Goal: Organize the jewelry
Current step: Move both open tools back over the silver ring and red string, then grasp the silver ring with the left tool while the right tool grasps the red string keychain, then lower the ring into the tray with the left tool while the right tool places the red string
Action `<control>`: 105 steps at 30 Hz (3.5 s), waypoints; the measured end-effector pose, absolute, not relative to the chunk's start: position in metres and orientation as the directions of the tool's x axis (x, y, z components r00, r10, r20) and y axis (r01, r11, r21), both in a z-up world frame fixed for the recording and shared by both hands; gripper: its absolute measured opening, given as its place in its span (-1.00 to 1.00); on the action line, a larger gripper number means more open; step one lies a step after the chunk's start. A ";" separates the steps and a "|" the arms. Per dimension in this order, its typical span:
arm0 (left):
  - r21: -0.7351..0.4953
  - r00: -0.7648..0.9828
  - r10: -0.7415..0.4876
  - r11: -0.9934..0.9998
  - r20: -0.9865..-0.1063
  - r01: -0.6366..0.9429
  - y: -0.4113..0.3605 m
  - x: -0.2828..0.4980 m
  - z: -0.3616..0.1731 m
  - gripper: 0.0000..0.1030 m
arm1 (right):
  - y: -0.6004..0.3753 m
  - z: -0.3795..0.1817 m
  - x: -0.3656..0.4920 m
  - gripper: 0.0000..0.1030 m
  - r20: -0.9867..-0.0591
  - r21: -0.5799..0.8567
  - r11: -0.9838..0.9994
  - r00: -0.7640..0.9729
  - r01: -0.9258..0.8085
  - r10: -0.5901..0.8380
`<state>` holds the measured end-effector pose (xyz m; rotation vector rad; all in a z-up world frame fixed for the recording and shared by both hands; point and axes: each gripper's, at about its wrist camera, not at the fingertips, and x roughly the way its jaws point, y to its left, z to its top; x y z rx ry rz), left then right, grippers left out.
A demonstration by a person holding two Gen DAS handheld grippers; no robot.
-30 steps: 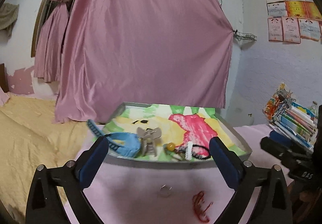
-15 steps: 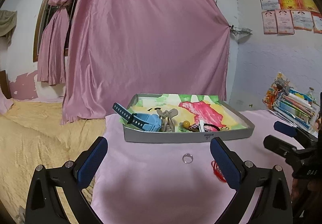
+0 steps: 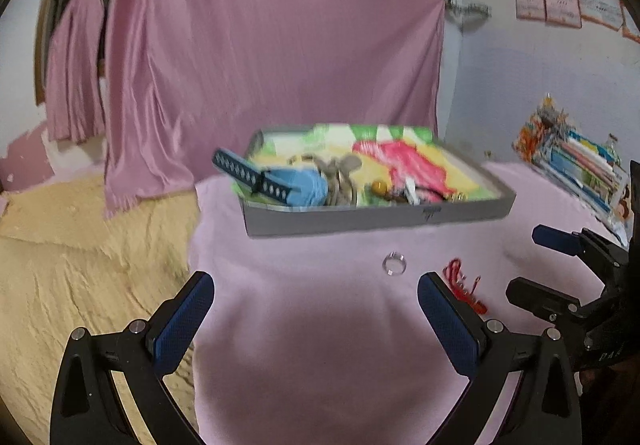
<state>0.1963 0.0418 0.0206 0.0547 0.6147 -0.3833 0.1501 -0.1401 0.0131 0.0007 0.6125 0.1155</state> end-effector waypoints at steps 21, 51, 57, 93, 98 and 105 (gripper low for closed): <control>-0.093 0.550 -0.364 0.884 -0.752 0.458 0.004 0.244 -0.004 0.54 | -0.130 -0.007 0.209 -0.09 -0.775 0.015 0.979 0.616 -0.201 0.138; 0.012 0.518 -0.328 0.836 -0.790 0.549 -0.057 0.249 -0.007 -0.62 | -0.163 -0.009 0.239 -0.83 -0.783 0.103 0.949 0.564 -0.299 0.262; 0.001 0.522 -0.329 0.845 -0.787 0.534 -0.056 0.247 -0.007 -0.62 | -0.172 -0.010 0.237 -0.83 -0.774 0.166 0.943 0.554 -0.289 0.306; -0.190 0.684 -0.443 0.890 -0.580 0.415 -0.061 0.255 0.043 -0.62 | -0.212 0.032 0.221 -0.84 -0.604 0.229 0.951 0.736 -0.207 0.305; -0.214 0.721 -0.423 0.905 -0.549 0.367 -0.072 0.278 0.052 -0.62 | -0.227 0.041 0.237 -0.84 -0.558 0.236 0.960 0.787 -0.154 0.263; -0.229 0.721 -0.409 0.912 -0.559 0.340 -0.089 0.315 0.053 -0.62 | -0.243 0.043 0.276 -0.84 -0.554 0.230 0.969 0.807 -0.087 0.204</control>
